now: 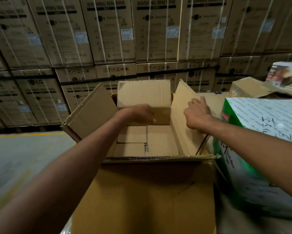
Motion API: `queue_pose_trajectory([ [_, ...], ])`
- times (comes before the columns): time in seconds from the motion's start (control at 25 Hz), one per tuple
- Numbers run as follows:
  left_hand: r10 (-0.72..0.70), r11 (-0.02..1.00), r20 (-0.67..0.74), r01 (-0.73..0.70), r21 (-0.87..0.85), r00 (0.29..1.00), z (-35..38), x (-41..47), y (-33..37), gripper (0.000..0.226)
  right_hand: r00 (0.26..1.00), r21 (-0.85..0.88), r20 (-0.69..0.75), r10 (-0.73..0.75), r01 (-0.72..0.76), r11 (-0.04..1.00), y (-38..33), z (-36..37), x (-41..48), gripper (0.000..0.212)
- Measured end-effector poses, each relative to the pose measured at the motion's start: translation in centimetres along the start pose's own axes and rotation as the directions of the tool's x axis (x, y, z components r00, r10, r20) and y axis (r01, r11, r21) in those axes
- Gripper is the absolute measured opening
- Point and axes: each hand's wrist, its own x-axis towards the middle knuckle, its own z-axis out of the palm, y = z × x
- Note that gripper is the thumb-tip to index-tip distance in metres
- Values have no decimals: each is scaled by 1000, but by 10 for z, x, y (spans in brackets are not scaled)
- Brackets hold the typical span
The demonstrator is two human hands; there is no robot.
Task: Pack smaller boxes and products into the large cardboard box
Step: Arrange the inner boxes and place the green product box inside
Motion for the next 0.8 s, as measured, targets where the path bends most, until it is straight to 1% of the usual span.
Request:
queue_pose_trajectory([
  [0.04,32,999,-3,-32,-33,999,3,5,19,34,999,42,-32,37,-36,999,7,4,-2,37],
  [0.08,51,997,0,-51,-59,999,7,11,36,32,993,97,-49,104,-99,990,11,6,-3,45],
  [0.12,67,995,16,-66,-76,998,13,18,53,32,981,182,-37,190,-180,967,14,6,-5,54],
  [0.16,72,994,44,-67,-88,996,20,24,66,34,968,290,6,251,-242,926,17,2,-6,60],
  [0.2,66,993,80,-57,-107,995,27,30,75,40,959,389,48,279,-275,879,20,-3,-9,59],
  [0.24,53,991,124,-36,-132,991,34,35,82,47,957,461,78,279,-283,841,25,-7,-11,51],
  [0.32,36,985,204,0,-174,978,47,42,93,57,959,521,90,268,-274,808,31,-12,-17,34],
  [0.44,43,979,266,13,-205,963,58,43,104,62,968,550,97,232,-246,798,32,-13,-26,28],
  [0.48,43,980,276,14,-201,960,59,44,104,63,968,574,114,222,-247,781,34,-12,-26,28],
  [0.56,26,982,293,31,-187,956,58,47,103,63,967,653,147,208,-253,714,44,-9,-25,32],
  [0.72,-20,990,329,64,-123,944,56,47,103,62,962,777,232,143,-272,568,64,14,-23,53],
  [0.8,-26,995,362,60,-85,932,56,46,105,62,964,796,247,103,-262,546,65,24,-26,57],
])
